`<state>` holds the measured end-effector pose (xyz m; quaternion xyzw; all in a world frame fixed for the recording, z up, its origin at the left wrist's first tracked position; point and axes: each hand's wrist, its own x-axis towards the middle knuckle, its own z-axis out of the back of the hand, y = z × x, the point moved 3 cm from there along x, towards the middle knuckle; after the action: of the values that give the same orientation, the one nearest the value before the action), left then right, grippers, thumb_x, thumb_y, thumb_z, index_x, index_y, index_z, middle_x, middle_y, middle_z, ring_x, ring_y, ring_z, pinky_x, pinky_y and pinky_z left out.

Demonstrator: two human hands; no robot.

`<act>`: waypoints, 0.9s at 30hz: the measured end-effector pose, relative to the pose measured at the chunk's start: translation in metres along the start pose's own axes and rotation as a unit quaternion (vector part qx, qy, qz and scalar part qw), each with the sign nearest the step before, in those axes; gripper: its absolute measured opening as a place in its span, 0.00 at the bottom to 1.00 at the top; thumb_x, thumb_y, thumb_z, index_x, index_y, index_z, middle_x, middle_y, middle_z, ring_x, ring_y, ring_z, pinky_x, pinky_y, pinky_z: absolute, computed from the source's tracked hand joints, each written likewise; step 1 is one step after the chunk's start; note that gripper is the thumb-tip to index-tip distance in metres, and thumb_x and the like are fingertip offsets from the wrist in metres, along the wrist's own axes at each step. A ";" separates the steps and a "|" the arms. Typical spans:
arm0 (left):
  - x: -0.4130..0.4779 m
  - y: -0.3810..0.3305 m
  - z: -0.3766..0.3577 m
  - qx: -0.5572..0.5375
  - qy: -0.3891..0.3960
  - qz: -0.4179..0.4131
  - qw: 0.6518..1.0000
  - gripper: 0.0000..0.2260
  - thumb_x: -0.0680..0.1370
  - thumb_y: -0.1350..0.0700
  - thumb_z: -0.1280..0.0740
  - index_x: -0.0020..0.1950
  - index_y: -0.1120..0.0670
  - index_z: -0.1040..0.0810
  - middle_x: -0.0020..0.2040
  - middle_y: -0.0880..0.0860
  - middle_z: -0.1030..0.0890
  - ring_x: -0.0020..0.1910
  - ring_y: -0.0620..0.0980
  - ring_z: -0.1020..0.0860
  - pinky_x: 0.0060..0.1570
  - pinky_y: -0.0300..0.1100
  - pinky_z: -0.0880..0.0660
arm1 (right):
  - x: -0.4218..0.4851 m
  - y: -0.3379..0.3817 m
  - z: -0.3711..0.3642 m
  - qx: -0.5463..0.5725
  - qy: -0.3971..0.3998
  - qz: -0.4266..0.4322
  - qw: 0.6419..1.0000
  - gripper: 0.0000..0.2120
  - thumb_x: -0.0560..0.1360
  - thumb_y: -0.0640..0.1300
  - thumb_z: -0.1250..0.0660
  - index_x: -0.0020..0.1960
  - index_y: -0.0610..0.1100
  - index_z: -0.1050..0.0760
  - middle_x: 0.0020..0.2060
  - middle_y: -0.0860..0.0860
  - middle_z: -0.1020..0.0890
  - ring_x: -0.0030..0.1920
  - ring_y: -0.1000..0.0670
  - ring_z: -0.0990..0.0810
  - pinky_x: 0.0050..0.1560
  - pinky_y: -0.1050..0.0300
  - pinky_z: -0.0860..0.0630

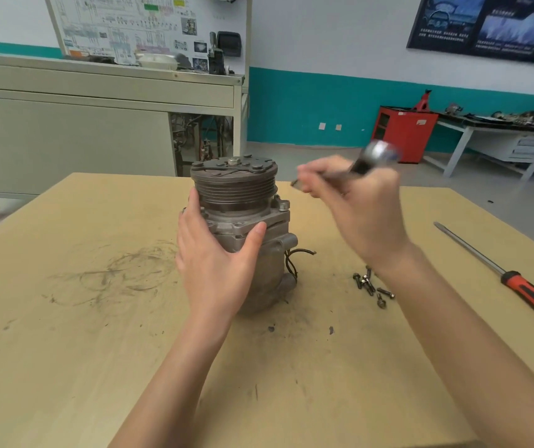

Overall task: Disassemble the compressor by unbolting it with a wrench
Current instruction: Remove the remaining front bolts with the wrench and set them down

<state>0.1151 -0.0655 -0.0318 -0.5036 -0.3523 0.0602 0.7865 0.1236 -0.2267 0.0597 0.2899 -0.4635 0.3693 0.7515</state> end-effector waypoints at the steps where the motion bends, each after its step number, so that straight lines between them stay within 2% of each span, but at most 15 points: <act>1: 0.000 0.000 0.000 0.001 -0.001 -0.001 1.000 0.42 0.73 0.42 0.29 0.79 0.51 0.47 0.76 0.51 0.38 0.76 0.51 0.42 0.73 0.57 0.43 | -0.005 0.008 -0.006 -0.041 0.004 0.054 0.998 0.09 0.74 0.40 0.32 0.44 0.35 0.18 0.36 0.44 0.15 0.33 0.47 0.16 0.34 0.56 0.20; 4: 0.000 0.001 0.000 0.000 0.001 0.002 1.000 0.42 0.73 0.40 0.29 0.79 0.49 0.48 0.76 0.50 0.38 0.76 0.50 0.42 0.73 0.57 0.43 | -0.016 0.019 -0.017 -0.086 0.009 0.083 0.993 0.09 0.73 0.42 0.29 0.43 0.36 0.17 0.37 0.44 0.15 0.37 0.45 0.16 0.32 0.50 0.20; 8: 0.000 0.001 -0.001 -0.001 0.000 0.001 1.000 0.43 0.72 0.39 0.29 0.79 0.49 0.47 0.76 0.50 0.38 0.76 0.50 0.42 0.73 0.57 0.43 | -0.024 0.018 -0.018 -0.079 0.011 0.061 0.995 0.11 0.71 0.43 0.29 0.46 0.35 0.17 0.44 0.43 0.15 0.50 0.41 0.17 0.47 0.45 0.19; 11: 0.001 0.002 -0.001 0.006 -0.005 -0.003 1.000 0.42 0.72 0.41 0.28 0.79 0.51 0.46 0.76 0.51 0.38 0.76 0.51 0.42 0.73 0.58 0.43 | -0.030 0.014 -0.018 -0.026 0.018 0.034 0.999 0.11 0.71 0.41 0.28 0.48 0.33 0.18 0.46 0.41 0.16 0.50 0.43 0.16 0.52 0.45 0.20; 14: 0.000 0.001 -0.001 0.002 -0.004 -0.004 1.000 0.42 0.72 0.41 0.28 0.79 0.51 0.46 0.76 0.52 0.37 0.76 0.52 0.41 0.72 0.59 0.42 | -0.036 0.011 -0.019 0.031 0.003 0.004 1.000 0.18 0.77 0.48 0.36 0.49 0.32 0.19 0.45 0.41 0.16 0.49 0.46 0.17 0.59 0.51 0.23; 17: 0.000 -0.001 0.000 -0.006 -0.001 -0.005 1.000 0.43 0.70 0.38 0.32 0.79 0.52 0.45 0.75 0.52 0.36 0.76 0.52 0.40 0.72 0.59 0.41 | -0.044 0.003 -0.021 0.101 -0.022 -0.054 0.993 0.18 0.78 0.48 0.39 0.53 0.34 0.20 0.48 0.43 0.17 0.51 0.49 0.18 0.57 0.58 0.24; 19: 0.000 -0.002 0.000 -0.011 0.002 -0.004 1.000 0.43 0.69 0.38 0.33 0.79 0.52 0.46 0.75 0.52 0.36 0.76 0.52 0.41 0.72 0.59 0.41 | -0.051 -0.002 -0.023 0.144 -0.036 -0.089 0.985 0.15 0.79 0.47 0.40 0.55 0.37 0.22 0.50 0.45 0.18 0.54 0.51 0.19 0.56 0.60 0.24; 22: 0.000 -0.001 0.000 -0.014 0.002 -0.001 1.000 0.43 0.68 0.38 0.33 0.79 0.52 0.46 0.75 0.52 0.37 0.76 0.52 0.41 0.72 0.58 0.41 | -0.060 -0.005 -0.030 0.198 -0.063 -0.122 0.971 0.13 0.81 0.48 0.42 0.57 0.41 0.24 0.53 0.47 0.18 0.57 0.51 0.20 0.56 0.54 0.23; 24: 0.000 -0.001 -0.001 -0.015 0.001 0.001 1.000 0.43 0.68 0.38 0.33 0.79 0.52 0.46 0.75 0.52 0.37 0.76 0.52 0.41 0.72 0.58 0.41 | -0.061 -0.006 -0.034 0.231 -0.082 -0.146 0.958 0.12 0.81 0.50 0.43 0.56 0.44 0.24 0.52 0.48 0.19 0.55 0.53 0.19 0.50 0.48 0.20; 27: -0.001 0.000 -0.001 -0.017 0.000 0.001 1.000 0.43 0.69 0.38 0.33 0.79 0.52 0.46 0.75 0.51 0.37 0.76 0.51 0.41 0.73 0.57 0.41 | -0.060 -0.007 -0.035 0.249 -0.094 -0.157 0.951 0.11 0.81 0.50 0.44 0.52 0.47 0.25 0.51 0.51 0.20 0.52 0.57 0.19 0.43 0.49 0.18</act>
<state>0.1152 -0.0668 -0.0320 -0.5172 -0.3526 0.0551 0.7779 0.1283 -0.2198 -0.0094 0.5704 -0.3742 0.3210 0.6570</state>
